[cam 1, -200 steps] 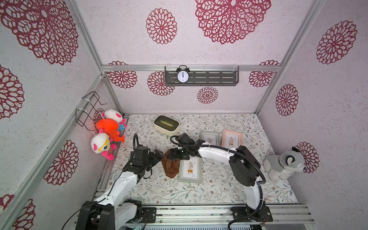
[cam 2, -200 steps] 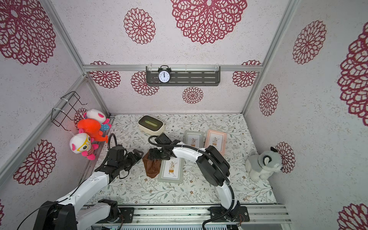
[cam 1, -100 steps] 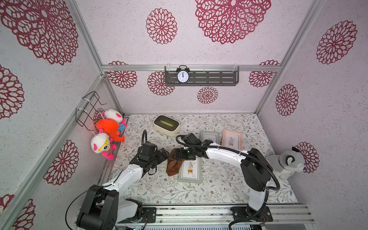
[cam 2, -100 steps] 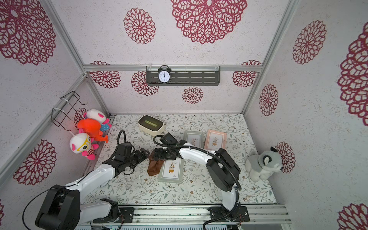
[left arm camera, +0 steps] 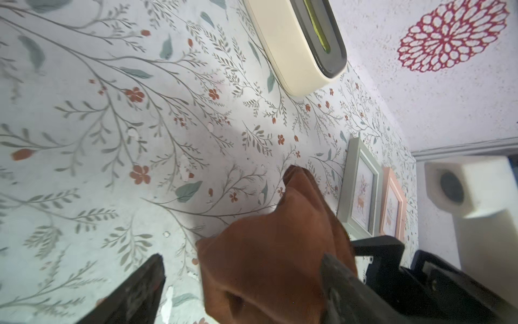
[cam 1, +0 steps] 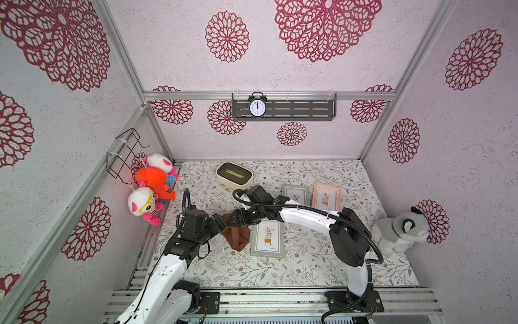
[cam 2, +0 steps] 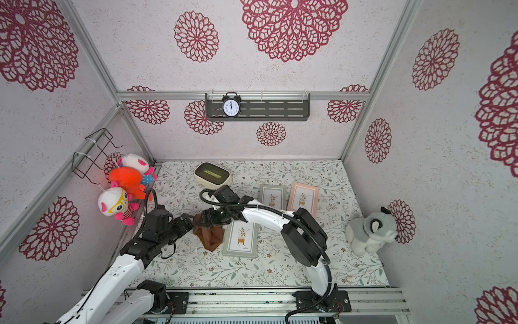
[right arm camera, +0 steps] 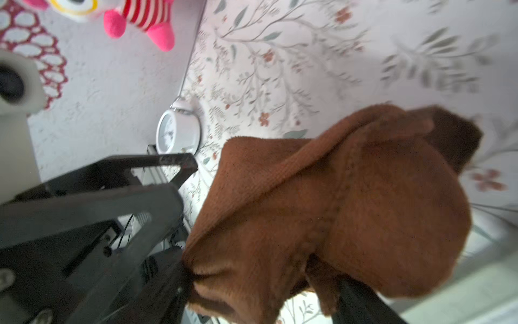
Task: Wipe the picture frame with a cloth
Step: Place the cleaning item at the center of the board, then pick up the cleaning item at the center of the board.
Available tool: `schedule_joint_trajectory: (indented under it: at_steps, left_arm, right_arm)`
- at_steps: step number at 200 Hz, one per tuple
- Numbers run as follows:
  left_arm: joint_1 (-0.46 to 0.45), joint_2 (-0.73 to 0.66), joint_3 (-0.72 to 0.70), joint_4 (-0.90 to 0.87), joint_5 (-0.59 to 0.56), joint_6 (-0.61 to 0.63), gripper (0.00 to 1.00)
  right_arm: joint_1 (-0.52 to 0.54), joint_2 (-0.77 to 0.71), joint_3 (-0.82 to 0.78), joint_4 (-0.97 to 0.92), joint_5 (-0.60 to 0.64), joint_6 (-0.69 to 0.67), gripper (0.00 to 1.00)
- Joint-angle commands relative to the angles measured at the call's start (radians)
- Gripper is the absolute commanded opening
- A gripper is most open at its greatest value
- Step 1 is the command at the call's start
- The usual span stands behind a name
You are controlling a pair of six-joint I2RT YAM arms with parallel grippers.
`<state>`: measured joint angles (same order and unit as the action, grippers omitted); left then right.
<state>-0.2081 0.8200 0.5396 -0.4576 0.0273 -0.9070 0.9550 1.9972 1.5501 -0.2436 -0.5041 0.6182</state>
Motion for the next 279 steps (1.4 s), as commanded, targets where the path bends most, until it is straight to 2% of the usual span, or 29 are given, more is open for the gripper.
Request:
schedule_joint_trajectory:
  at_steps: [1,23,65,102,144,187,241,269,279]
  left_arm:
    - [0.030,-0.027,0.014,-0.081,-0.016,0.010,0.91]
    - [0.032,0.037,-0.015,-0.022,0.030,-0.003,0.91]
    - [0.030,0.209,-0.056,0.172,0.161,-0.069,0.90]
    - [0.018,0.325,-0.053,0.260,0.236,-0.083,0.88]
    - [-0.006,0.332,-0.072,0.338,0.263,-0.132,0.90]
    - [-0.055,0.380,-0.084,0.330,0.287,-0.131,0.88]
    - [-0.118,0.496,-0.047,0.286,0.239,-0.135,0.75]
    - [-0.132,0.584,-0.028,0.309,0.244,-0.133,0.64]
    - [-0.140,0.613,-0.016,0.309,0.242,-0.132,0.56]
  right_arm:
    - [0.016,0.025,0.009,-0.024,-0.099,-0.053,0.76]
    - [0.015,0.062,-0.004,-0.075,-0.064,-0.097,0.74]
    - [-0.001,0.095,-0.056,-0.031,-0.042,-0.085,0.62]
    - [-0.005,0.084,-0.101,0.006,-0.033,-0.076,0.61]
    - [-0.012,0.092,-0.106,0.022,-0.030,-0.070,0.61]
    - [-0.028,0.086,-0.114,0.049,-0.030,-0.055,0.61]
    - [-0.031,0.081,-0.118,0.059,-0.034,-0.051,0.62]
    - [-0.031,0.077,-0.123,0.065,-0.031,-0.054,0.63]
    - [-0.032,0.074,-0.125,0.069,-0.026,-0.053,0.64]
